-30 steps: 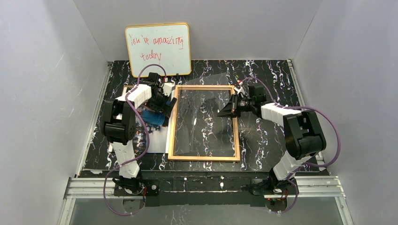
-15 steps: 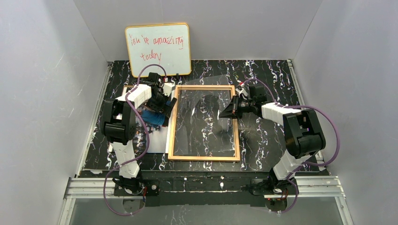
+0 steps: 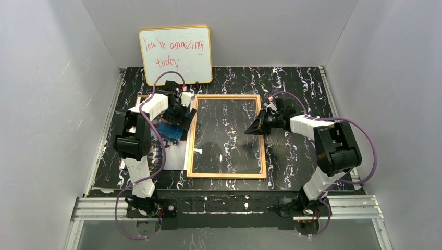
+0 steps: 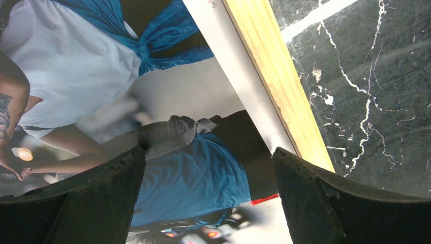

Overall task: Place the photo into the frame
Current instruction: Place the photo frame item in the photo frame.

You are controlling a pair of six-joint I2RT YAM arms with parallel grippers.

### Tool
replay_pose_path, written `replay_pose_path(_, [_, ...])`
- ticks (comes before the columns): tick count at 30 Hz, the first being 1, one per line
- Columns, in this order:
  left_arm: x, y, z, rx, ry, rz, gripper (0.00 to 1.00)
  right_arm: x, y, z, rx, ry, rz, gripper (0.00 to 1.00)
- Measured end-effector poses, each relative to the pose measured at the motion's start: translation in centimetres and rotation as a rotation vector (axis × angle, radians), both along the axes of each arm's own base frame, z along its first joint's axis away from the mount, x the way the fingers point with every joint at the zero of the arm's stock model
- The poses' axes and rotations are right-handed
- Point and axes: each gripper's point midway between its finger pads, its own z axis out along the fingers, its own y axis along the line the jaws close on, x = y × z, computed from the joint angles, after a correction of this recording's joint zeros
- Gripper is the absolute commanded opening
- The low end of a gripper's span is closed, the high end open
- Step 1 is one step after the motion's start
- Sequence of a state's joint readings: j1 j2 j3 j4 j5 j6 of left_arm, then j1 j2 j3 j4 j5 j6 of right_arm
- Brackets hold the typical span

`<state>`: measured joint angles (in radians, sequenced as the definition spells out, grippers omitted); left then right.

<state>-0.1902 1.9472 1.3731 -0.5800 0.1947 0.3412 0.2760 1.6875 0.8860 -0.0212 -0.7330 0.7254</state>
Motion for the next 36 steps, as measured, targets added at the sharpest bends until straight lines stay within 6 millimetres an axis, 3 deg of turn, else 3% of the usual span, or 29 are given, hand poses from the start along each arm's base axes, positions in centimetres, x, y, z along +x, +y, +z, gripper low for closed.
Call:
replay_pose_path(9, [0.0, 0.0, -0.1, 0.004, -0.002, -0.003, 0.93, 0.1, 0.1, 0.1, 0.000, -0.011, 0.000, 0.04])
replay_pose_path(24, [0.0, 0.0, -0.1, 0.009, -0.004, -0.008, 0.92, -0.1, 1.4, 2.3, 0.034, -0.156, 0.047, 0.01])
replay_pose_path(36, [0.0, 0.0, -0.1, 0.009, -0.004, -0.009, 0.92, -0.6, 1.1, 2.3, 0.035, -0.217, 0.054, 0.01])
